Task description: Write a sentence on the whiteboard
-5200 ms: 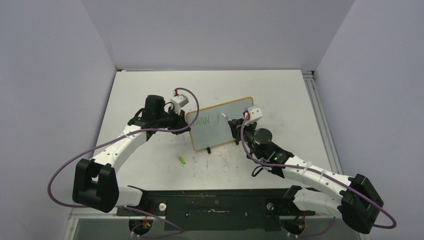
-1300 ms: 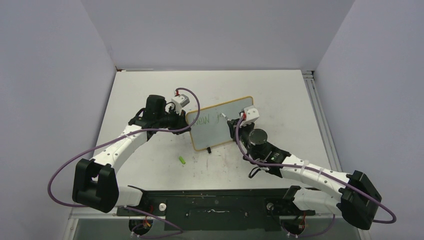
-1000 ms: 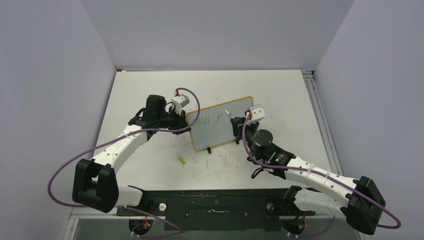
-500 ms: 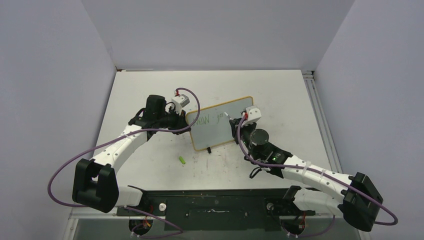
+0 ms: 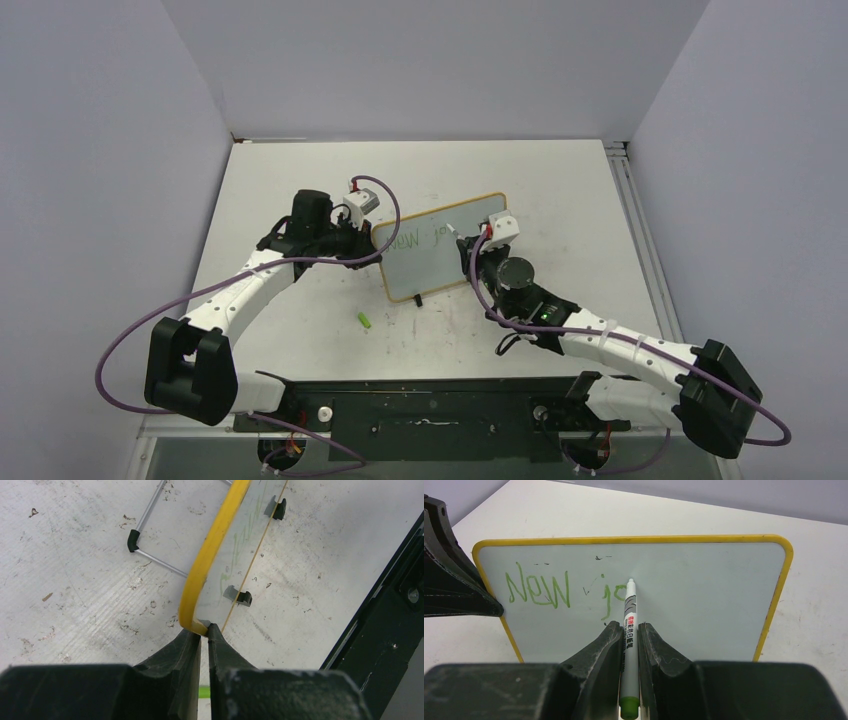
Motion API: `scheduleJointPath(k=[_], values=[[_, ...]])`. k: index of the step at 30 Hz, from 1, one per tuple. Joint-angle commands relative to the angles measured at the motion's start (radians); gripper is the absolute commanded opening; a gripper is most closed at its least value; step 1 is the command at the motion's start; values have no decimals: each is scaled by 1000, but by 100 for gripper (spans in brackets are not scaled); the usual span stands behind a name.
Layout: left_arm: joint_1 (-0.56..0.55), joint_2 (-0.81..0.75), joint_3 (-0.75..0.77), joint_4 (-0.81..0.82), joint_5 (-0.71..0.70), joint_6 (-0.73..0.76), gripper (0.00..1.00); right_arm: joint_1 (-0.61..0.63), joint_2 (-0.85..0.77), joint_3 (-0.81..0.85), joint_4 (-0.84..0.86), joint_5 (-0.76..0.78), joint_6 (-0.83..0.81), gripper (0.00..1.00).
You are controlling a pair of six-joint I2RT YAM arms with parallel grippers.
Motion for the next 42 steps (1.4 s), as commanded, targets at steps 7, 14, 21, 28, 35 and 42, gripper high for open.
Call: scheduleJointPath(k=[7, 14, 21, 28, 35, 42], values=[[-15, 13, 25, -20, -9, 18, 0, 4, 2, -4, 45, 29, -1, 5], [-15, 11, 25, -20, -9, 18, 0, 3, -14, -36, 8, 42, 17, 5], [-15, 11, 26, -20, -9, 18, 0, 3, -19, -46, -3, 47, 23, 5], [-15, 10, 25, -20, -10, 19, 0, 5, -45, -46, -6, 48, 24, 5], [-15, 12, 25, -20, -9, 19, 0, 16, -98, -29, -20, 54, 19, 5], [-15, 14, 25, -20, -10, 18, 0, 16, -67, -18, 15, 64, -1, 5]])
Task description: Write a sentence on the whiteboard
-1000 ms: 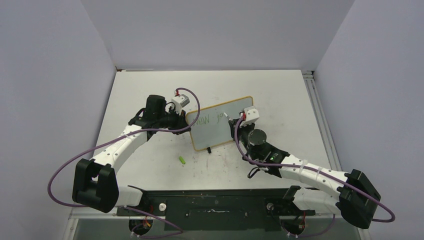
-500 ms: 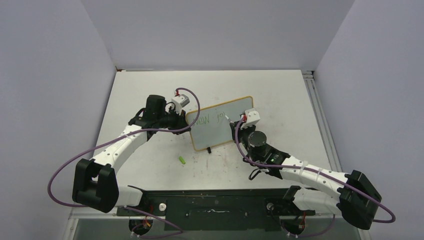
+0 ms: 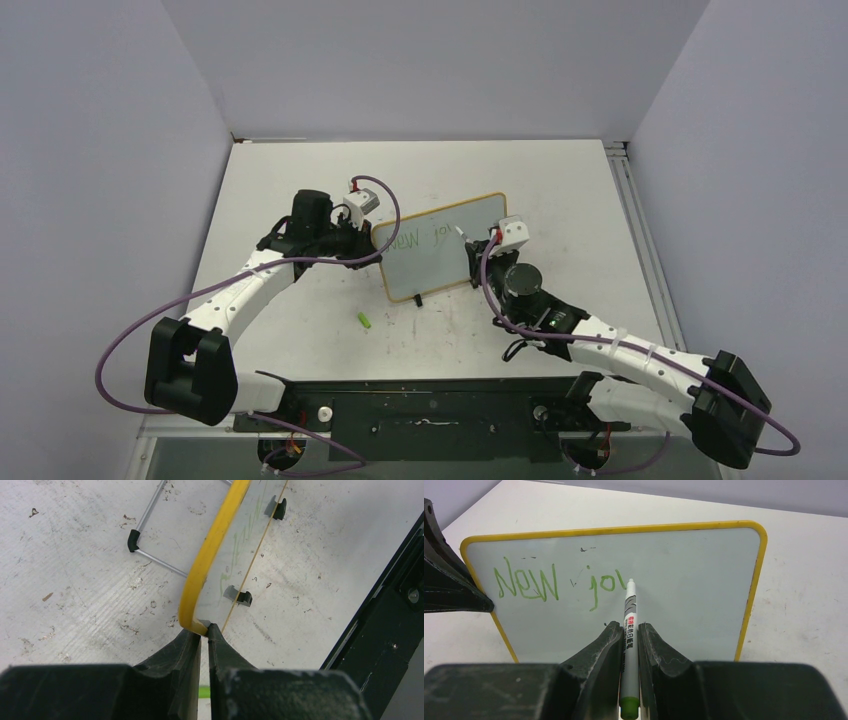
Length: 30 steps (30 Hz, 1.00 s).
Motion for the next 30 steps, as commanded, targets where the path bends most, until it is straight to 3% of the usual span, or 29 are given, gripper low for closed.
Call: scheduleJointPath(k=[1, 30], values=[[-15, 15, 25, -20, -9, 19, 0, 9, 18, 24, 57, 23, -21, 5], [-15, 12, 26, -20, -7, 18, 0, 6, 61, 42, 118, 38, -49, 5]])
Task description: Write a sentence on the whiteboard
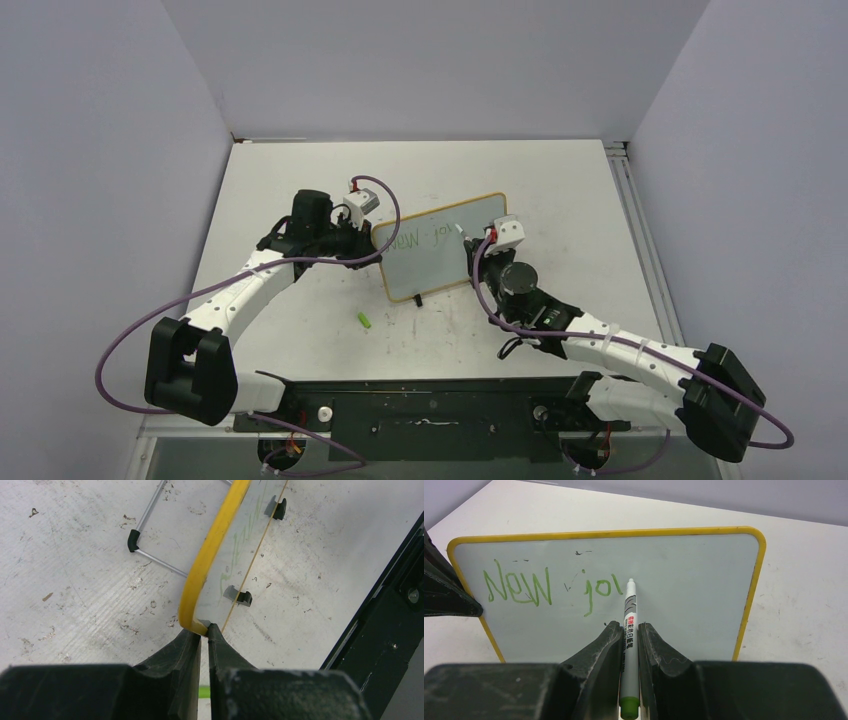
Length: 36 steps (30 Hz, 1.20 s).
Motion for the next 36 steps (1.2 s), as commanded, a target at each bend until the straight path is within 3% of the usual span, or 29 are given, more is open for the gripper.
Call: scheduleJointPath(k=[1, 36], values=[[-15, 13, 26, -20, -7, 18, 0, 6, 18, 41, 63, 20, -8, 5], [-15, 7, 26, -21, -6, 20, 0, 103, 31, -21, 10, 59, 63, 5]])
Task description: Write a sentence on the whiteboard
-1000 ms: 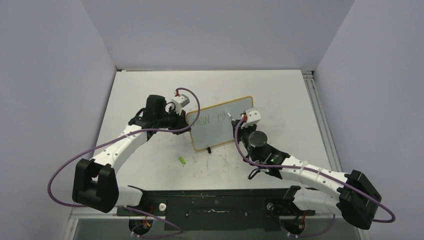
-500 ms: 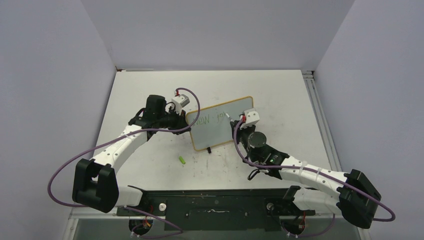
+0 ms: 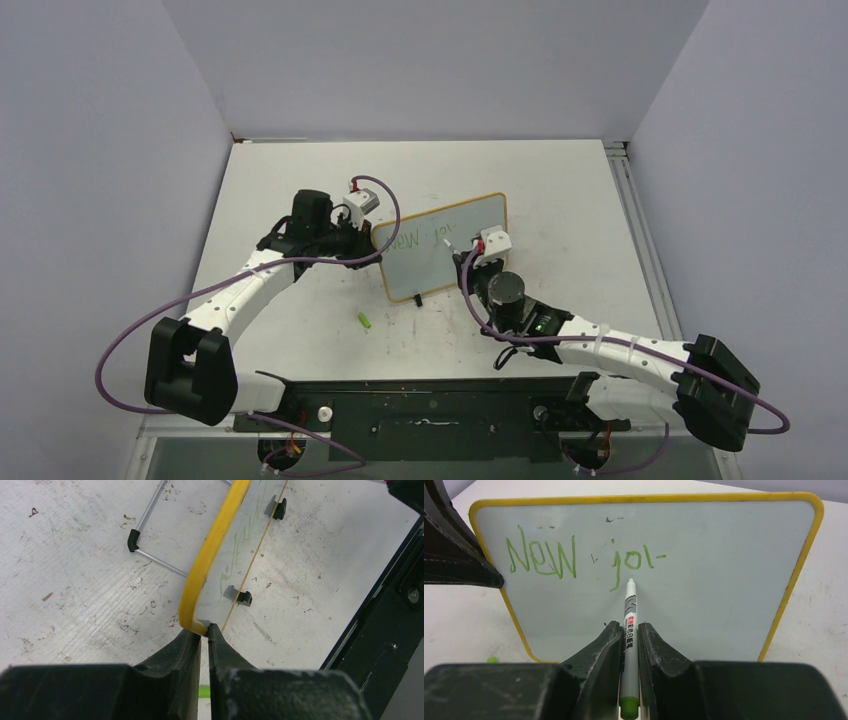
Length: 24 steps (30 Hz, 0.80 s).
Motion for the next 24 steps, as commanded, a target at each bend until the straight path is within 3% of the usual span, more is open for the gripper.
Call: scheduleJointPath(k=[1, 11, 24], values=[[-14, 7, 24, -18, -5, 18, 0, 33, -26, -7, -10, 46, 14, 5], [-15, 8, 25, -19, -5, 18, 0, -13, -86, 11, -22, 68, -21, 5], [-16, 7, 25, -20, -8, 18, 0, -43, -39, 44, 50, 27, -58, 5]])
